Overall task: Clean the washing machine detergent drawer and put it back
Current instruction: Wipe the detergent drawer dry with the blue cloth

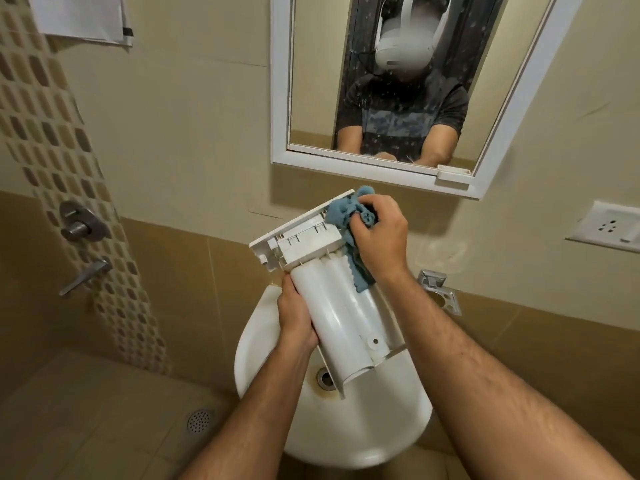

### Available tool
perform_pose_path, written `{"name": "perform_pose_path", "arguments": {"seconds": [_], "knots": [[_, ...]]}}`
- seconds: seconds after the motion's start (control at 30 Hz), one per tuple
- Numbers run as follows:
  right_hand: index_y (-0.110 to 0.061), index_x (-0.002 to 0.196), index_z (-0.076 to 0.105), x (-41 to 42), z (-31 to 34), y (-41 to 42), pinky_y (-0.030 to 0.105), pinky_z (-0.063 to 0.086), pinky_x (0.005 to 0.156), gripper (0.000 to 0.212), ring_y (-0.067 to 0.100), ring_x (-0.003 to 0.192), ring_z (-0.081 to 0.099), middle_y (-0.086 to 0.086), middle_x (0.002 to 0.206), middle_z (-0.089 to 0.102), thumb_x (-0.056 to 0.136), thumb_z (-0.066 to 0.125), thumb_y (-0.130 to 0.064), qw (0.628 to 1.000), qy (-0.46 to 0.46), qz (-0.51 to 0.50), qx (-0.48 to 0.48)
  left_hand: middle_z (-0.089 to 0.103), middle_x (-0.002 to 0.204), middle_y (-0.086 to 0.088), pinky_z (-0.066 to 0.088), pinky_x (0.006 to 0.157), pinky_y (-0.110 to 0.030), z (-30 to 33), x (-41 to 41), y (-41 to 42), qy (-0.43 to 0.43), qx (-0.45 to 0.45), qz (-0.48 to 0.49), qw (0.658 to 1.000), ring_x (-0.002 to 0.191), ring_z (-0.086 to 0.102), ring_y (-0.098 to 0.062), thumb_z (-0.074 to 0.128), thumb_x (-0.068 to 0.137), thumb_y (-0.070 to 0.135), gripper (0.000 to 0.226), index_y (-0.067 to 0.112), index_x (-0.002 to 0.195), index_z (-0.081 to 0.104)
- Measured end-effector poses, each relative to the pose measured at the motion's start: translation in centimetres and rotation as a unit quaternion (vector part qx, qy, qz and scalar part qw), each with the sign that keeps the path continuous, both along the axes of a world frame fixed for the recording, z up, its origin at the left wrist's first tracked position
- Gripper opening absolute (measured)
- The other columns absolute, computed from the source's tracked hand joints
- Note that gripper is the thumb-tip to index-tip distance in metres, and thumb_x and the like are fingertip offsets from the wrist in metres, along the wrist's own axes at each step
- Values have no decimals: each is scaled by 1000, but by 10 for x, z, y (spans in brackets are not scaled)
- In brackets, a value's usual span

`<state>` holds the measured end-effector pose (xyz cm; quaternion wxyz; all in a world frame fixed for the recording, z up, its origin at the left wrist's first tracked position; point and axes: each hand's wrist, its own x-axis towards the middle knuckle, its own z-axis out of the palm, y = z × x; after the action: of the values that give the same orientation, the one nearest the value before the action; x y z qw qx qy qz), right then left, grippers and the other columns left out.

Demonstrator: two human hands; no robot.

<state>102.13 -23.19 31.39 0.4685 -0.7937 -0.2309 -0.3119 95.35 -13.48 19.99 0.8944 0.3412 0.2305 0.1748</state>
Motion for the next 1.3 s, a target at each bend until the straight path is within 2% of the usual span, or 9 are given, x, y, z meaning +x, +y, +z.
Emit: {"name": "perform_pose_path", "arguments": {"seconds": [0.1, 0.27, 0.4, 0.6, 0.77, 0.87, 0.93, 1.13, 1.3], "knots": [[-15, 99, 61, 0, 3, 2, 15, 45, 80, 27, 7, 92, 52, -4, 100, 56, 77, 73, -7, 998, -48, 30, -29, 74, 102, -15, 57, 84, -52, 0, 0, -2, -19, 9, -21, 1000, 91, 71, -33, 53, 90, 55, 41, 21, 96, 77], [-23, 120, 53, 11, 11, -2, 8, 42, 83, 46, 3, 99, 50, -6, 115, 49, 79, 72, -15, 999, -5, 34, -37, 73, 108, -16, 58, 76, -45, 3, -1, 6, -56, 31, -66, 996, 96, 72, -33, 52, 91, 56, 47, 18, 106, 76], [-20, 109, 67, 20, 11, -8, 28, 49, 88, 26, 9, 95, 58, -2, 107, 65, 84, 62, -15, 992, 78, 83, -50, 74, 104, -13, 58, 71, -41, 3, -5, 10, -77, 21, -81, 993, 92, 73, -29, 53, 93, 54, 43, 20, 102, 78], [-30, 89, 70, 18, -1, -12, 18, 50, 70, 26, -5, 77, 64, -17, 82, 71, 87, 59, -6, 962, 202, 174, 68, 75, 106, -12, 58, 77, -44, -7, -13, 12, -64, -3, -97, 993, 94, 72, -29, 50, 95, 53, 45, 20, 104, 78], [-20, 92, 71, 18, -3, -13, 26, 54, 69, 18, 10, 78, 65, -4, 86, 71, 91, 61, -6, 927, 258, 243, 122, 75, 98, -11, 58, 75, -40, -9, -16, 11, -33, -31, -141, 989, 87, 72, -29, 47, 96, 50, 47, 14, 115, 71], [-8, 93, 66, 21, -16, -21, 38, 54, 73, 13, 21, 79, 62, 10, 87, 66, 93, 55, -1, 909, 311, 229, 155, 74, 97, -10, 55, 80, -43, -10, -18, 10, -40, -46, -152, 987, 89, 70, -30, 49, 96, 50, 44, 16, 116, 68], [-5, 97, 67, 21, -27, -26, 33, 52, 70, 14, 16, 75, 61, 7, 84, 66, 93, 54, 0, 918, 323, 196, 122, 73, 96, -8, 54, 83, -45, -8, -18, 11, -45, -44, -156, 986, 90, 69, -30, 51, 95, 50, 40, 18, 112, 68], [-12, 105, 70, 21, -21, -25, 25, 56, 75, 16, 9, 84, 66, 1, 95, 72, 90, 65, -11, 939, 261, 185, 123, 75, 82, -5, 57, 65, -36, -1, -10, 7, -30, -35, -176, 983, 73, 73, -25, 51, 94, 52, 42, 22, 84, 79], [-7, 99, 71, 28, -19, -31, 38, 54, 79, 13, 16, 83, 63, 6, 92, 71, 88, 64, -7, 952, 270, 129, 69, 73, 83, -2, 55, 67, -35, 1, -9, 6, -30, -19, -169, 985, 73, 71, -21, 57, 92, 51, 31, 24, 88, 73]]}}
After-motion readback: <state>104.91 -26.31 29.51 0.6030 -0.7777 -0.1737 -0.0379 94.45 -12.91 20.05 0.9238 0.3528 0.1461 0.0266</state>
